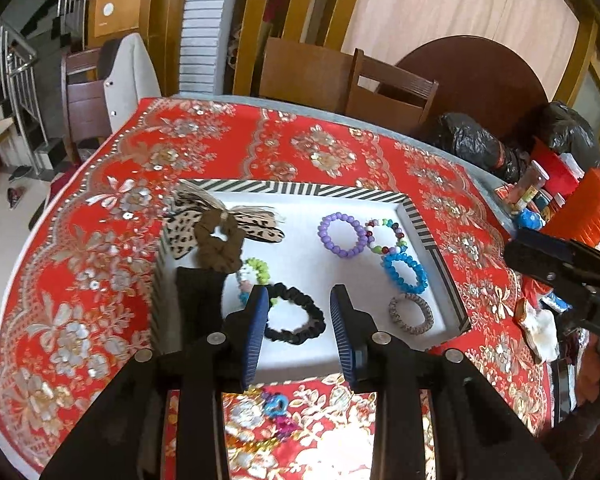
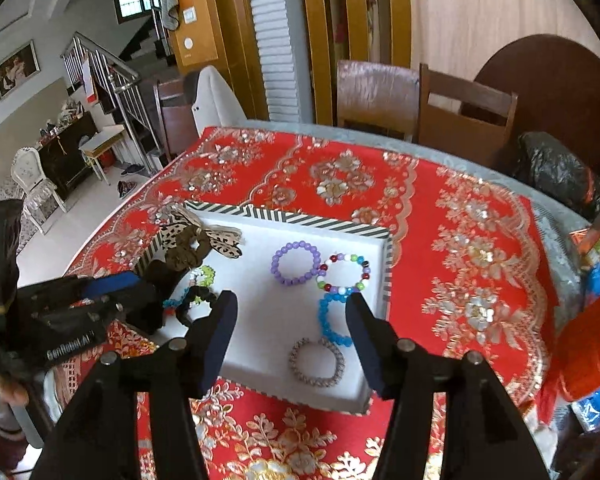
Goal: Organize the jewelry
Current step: 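Move both grippers back over the remaining jewelry beside the tray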
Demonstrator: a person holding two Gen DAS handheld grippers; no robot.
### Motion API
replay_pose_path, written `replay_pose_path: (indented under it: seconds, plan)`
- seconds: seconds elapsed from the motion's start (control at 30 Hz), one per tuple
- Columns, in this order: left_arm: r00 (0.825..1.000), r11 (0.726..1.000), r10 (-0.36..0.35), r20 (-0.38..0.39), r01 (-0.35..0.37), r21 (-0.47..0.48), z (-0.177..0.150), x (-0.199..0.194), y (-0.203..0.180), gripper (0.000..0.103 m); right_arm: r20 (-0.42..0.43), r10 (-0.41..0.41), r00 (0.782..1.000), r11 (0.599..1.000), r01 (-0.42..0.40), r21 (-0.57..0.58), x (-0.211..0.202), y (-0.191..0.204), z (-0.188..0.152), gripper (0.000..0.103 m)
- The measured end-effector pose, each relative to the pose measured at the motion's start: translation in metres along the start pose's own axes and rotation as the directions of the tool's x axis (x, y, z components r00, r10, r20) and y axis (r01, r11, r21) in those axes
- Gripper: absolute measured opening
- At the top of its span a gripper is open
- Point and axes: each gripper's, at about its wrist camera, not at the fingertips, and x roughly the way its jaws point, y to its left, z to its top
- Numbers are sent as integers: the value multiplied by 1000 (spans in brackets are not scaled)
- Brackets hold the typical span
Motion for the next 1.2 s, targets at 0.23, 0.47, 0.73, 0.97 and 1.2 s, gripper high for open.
replay_pose_path:
  seconds: [0.23,0.47,0.73,0.97,1.2]
  plan:
    - [1000,999,-23,-20,23,27,-18,-15,-2,31,2,-5,1000,1000,5,5,-30,-9,-14,62]
    - [997,1000,-27,-74,27,-3,-41,-18,25,31,-94,-38,995,996,30,-84,-43,-3,-70,69]
    - [986,1000,-21,-164,22,6,-75,-2,42,31,-220,-12,975,1000,9,-17,-36,-9,-141,69]
    - [978,996,-25,-207,43,81,-98,12,25,31,-344,129,930,988,-91,127,-48,-10,-193,70]
    - [981,999,-20,-194,27,35,-97,13,38,31,-417,109,902,979,-25,203,-39,-17,-225,70]
